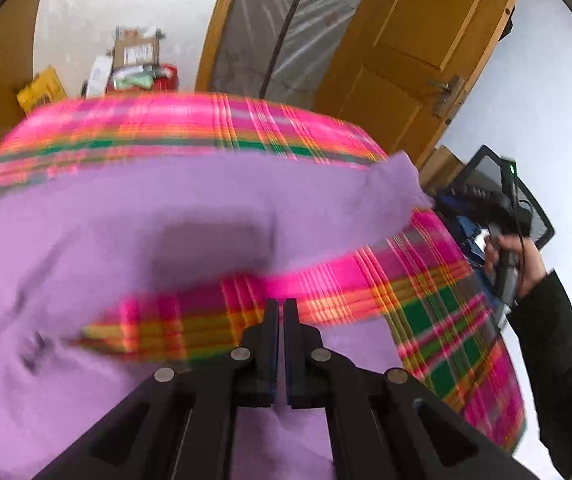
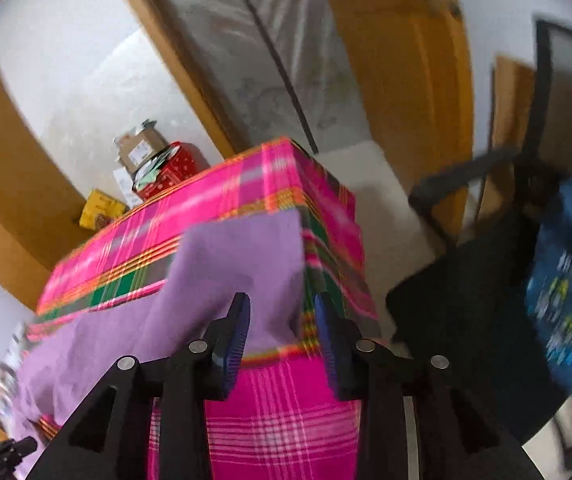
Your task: Fold clothes
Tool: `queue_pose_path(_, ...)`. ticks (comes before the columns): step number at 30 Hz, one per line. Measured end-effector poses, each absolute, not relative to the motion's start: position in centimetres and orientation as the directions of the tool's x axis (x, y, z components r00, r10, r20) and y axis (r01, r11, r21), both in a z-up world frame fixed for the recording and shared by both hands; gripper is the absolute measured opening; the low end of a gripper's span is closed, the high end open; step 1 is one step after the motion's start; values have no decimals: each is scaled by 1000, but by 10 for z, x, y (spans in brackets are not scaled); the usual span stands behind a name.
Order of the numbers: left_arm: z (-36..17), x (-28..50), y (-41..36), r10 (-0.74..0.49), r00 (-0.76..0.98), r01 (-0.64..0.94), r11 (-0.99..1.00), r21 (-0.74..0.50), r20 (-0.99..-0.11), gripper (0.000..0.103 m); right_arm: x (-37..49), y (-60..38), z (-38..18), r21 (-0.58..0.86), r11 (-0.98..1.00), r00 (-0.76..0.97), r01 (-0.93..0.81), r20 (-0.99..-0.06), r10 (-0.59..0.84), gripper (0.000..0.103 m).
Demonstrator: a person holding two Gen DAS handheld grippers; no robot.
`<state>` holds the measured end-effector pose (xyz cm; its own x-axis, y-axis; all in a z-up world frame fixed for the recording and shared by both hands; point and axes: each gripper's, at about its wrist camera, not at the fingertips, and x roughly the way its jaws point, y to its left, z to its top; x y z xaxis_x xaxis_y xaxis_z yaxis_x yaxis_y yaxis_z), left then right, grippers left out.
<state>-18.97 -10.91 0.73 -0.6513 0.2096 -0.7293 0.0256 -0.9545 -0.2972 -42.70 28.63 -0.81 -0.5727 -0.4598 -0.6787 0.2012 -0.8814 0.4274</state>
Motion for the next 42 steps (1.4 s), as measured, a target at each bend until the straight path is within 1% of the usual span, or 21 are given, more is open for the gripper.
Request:
queue_pose_path(5,-2,-216,-124,98,-638,89,-976,-199,-763,1,-430,281,-23,492,-849,-525,195,-678,-514,35)
queue_pose_path(6,-4,-222,-126,75,-635,101,-979,-180,-769,1,-430,276,-24,482,-851,-519,208,-683,-514,36)
queue_pose_path(8,-10,-225,-135,67,-628,127,-974,-187,-776,1,-429,266,-23,426,-872,-526,240,-698,-486,37)
queue_pose_path(9,-12,-225,-138,67,-626,134,-972,-192,-777,1,-428,262,-23,394,-883,-531,253,-707,-468,34)
queue_pose_path(10,-14,-225,-140,66,-623,140,-971,-195,-779,1,-428,258,-23,365,-893,-534,263,-716,-450,22)
queue_pose_path(11,-17,-226,-143,65,-621,145,-970,-196,-781,1,-428,258,-22,348,-899,-540,265,-719,-437,13)
queue_pose_path(12,-17,-226,-146,64,-621,148,-969,-197,-781,1,-427,264,-21,347,-903,-551,255,-715,-430,9)
queue_pose_path(17,-18,-227,-162,43,-628,176,-965,-195,-777,1,-427,292,-15,342,-917,-600,204,-696,-394,8)
queue_pose_path(20,-21,-223,-177,33,-632,212,-954,-214,-774,1,-426,309,-12,340,-924,-628,174,-684,-370,8)
queue_pose_path(22,-28,-225,-181,47,-617,214,-950,-225,-786,2,-426,319,-11,336,-929,-640,156,-682,-354,9)
queue_pose_path(24,-34,-226,-185,62,-601,216,-947,-237,-797,2,-426,318,-19,323,-934,-594,155,-724,-349,9)
queue_pose_path(26,-33,-224,-186,62,-607,217,-946,-241,-792,2,-427,316,-28,337,-930,-544,147,-757,-361,14)
queue_pose_path(28,-29,-221,-187,69,-611,215,-944,-249,-789,2,-423,320,-30,349,-929,-547,125,-757,-357,18)
queue_pose_path(29,-27,-220,-189,73,-614,212,-944,-253,-786,2,-420,324,-29,354,-929,-560,109,-750,-352,26)
queue_pose_path(31,-22,-214,-193,68,-628,213,-943,-256,-775,2,-414,332,-25,367,-927,-587,82,-733,-343,35)
queue_pose_path(32,-22,-212,-197,58,-631,224,-941,-254,-774,2,-411,333,-22,375,-924,-597,81,-724,-346,35)
queue_pose_path(38,-26,-194,-213,38,-624,266,-928,-259,-780,2,-394,318,-5,416,-891,-626,181,-651,-431,35)
queue_pose_path(42,-19,-170,-218,-6,-648,279,-932,-230,-762,2,-371,263,11,383,-844,-557,376,-634,-536,35)
